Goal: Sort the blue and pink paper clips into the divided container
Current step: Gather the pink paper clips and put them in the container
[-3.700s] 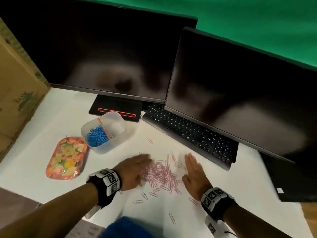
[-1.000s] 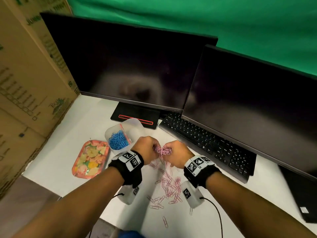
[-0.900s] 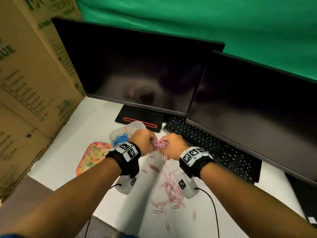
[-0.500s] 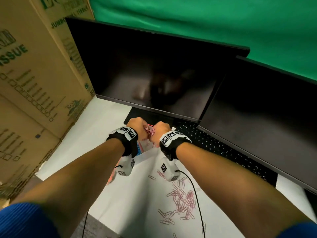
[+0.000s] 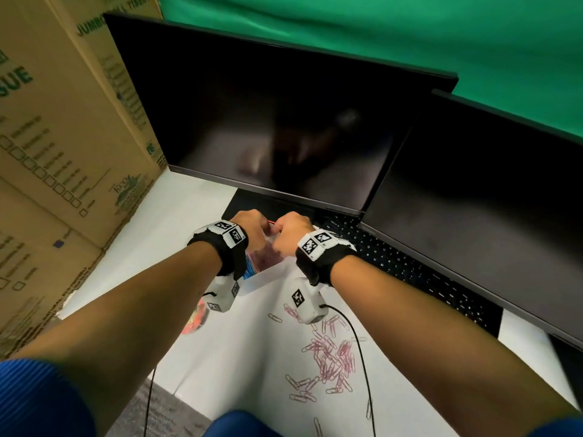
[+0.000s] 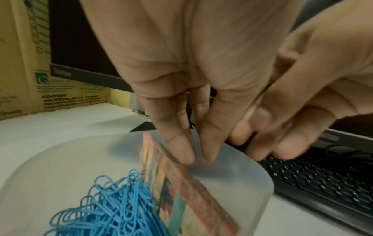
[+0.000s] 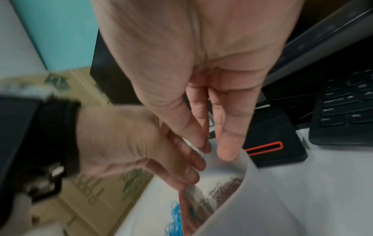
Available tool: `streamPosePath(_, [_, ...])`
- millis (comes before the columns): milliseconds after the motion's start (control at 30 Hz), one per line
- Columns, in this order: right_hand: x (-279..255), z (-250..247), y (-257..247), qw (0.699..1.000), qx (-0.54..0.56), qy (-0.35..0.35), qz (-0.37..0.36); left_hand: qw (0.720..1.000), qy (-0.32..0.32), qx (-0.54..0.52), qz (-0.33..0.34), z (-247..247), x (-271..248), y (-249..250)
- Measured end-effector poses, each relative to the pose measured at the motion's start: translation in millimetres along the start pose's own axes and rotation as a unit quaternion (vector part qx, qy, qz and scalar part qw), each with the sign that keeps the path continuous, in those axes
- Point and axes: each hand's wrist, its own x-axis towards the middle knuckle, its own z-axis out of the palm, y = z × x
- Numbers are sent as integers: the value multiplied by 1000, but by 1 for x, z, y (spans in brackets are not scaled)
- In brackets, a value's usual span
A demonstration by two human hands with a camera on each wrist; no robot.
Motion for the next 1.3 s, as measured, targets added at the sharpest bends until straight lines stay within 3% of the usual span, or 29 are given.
streamPosePath(67, [-7,-9,20,996,78,46,3,1000,15,-24,1,-1,0,-3])
streamPosePath(133, [-13,-13,45,996,62,63,17,998,31,-46,1,-3,-2,-7])
streamPosePath(233, [-33,11,84,992,-107,-47,41,993,88,-83,1,-5,-13,-9])
streamPosePath(333, [-56,54,112,982,-146,-116,-11,985,139,-90,40,9,-44,3])
streamPosePath(467, [-70,100,127,946,-241,-136,-166,987,33,-7,156,77,-81,12])
streamPosePath(567, [-84,116,140,925,-268,-142,-230,993,-27,42,103,126,-88,5])
streamPosePath(667, [-109,117,162,923,-234,-143,-269,990,-101,85,39,151,-94,-2])
streamPosePath(767, [-133,106,179,928,-190,-124,-295,974,-109,166,114,168,-103,2])
streamPosePath(833, [-141,96,193,946,-156,-71,-276,961,-125,164,185,179,-111,6])
streamPosePath(933, [-144,81,223,982,-143,13,-121,951,-153,113,245,189,-122,9])
streamPosePath(1033, [-139,79,237,989,-147,9,0,970,-74,89,212,189,-116,5])
streamPosePath(1133, [-130,87,226,988,-151,-19,-12,996,-13,76,51,179,-101,-4])
streamPosePath(1167, [-127,91,217,987,-153,-29,-29,997,-22,74,31,176,-96,-6])
streamPosePath(1233, [-125,99,200,981,-174,-55,-69,991,-58,103,57,177,-96,-6])
streamPosePath(1300, [-128,111,191,971,-196,-77,-109,975,-97,146,137,182,-103,-3])
